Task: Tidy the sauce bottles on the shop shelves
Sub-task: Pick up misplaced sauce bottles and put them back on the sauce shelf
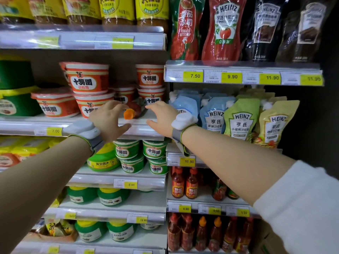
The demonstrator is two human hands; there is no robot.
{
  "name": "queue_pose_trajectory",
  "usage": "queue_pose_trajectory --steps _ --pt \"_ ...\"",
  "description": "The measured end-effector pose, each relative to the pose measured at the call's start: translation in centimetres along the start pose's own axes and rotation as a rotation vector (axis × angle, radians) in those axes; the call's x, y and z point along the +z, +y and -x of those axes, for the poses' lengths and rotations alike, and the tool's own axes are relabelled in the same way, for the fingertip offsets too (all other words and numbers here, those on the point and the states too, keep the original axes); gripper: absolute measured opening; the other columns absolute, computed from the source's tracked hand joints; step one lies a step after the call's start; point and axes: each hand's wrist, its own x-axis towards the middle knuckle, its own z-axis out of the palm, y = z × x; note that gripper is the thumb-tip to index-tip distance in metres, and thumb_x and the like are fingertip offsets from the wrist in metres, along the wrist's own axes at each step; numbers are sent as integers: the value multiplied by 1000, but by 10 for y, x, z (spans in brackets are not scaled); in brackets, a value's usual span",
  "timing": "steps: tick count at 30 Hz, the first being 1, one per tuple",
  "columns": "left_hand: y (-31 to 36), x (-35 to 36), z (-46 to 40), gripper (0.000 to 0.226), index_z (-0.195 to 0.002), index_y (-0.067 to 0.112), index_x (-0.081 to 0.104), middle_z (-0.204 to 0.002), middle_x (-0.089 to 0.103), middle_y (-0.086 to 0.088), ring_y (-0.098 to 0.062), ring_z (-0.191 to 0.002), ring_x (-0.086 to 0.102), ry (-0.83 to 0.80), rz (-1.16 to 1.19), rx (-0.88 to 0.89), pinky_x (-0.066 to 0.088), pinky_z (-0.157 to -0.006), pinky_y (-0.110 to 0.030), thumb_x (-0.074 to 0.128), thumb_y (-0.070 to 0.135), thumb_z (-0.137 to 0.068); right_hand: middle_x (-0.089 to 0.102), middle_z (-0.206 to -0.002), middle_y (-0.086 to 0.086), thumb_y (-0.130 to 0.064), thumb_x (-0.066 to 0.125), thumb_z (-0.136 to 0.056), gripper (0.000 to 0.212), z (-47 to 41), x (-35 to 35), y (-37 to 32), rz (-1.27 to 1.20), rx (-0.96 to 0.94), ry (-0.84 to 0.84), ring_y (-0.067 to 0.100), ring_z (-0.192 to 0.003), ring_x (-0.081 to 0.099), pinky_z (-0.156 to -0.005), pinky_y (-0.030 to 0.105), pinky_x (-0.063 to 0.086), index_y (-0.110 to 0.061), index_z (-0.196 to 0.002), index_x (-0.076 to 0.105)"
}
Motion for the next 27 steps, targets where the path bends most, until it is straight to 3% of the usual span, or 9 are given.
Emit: queue_pose_trajectory --steps 13,21,27 --pt "-6 36 -21 62 -131 21 46 -123 61 -10 -35 -106 58 23 -2 -207 44 -87 -42 57 55 -80 38 -146 10 -10 48 -93 55 -58 8 -3 102 4 -42 29 -130 42 -101 35 38 -21 -144 33" --pt "-17 51 -26 61 -126 21 53 -112 67 -9 -31 -99 62 23 -28 -152 48 -78 -37 48 62 -80 37 -145 10 0 51 -83 67 -73 21 -2 179 -69 -118 32 -127 44 -95 37 42 -21 -144 32" --pt "-14 56 -27 57 -121 20 55 -104 69 -10 -32 -91 63 69 -51 -104 47 -73 -36 47 60 -82 29 -153 4 -1 60 -80 78 -79 27 1 210 -153 -124 28 -136 36 -101 39 39 -27 -145 28"
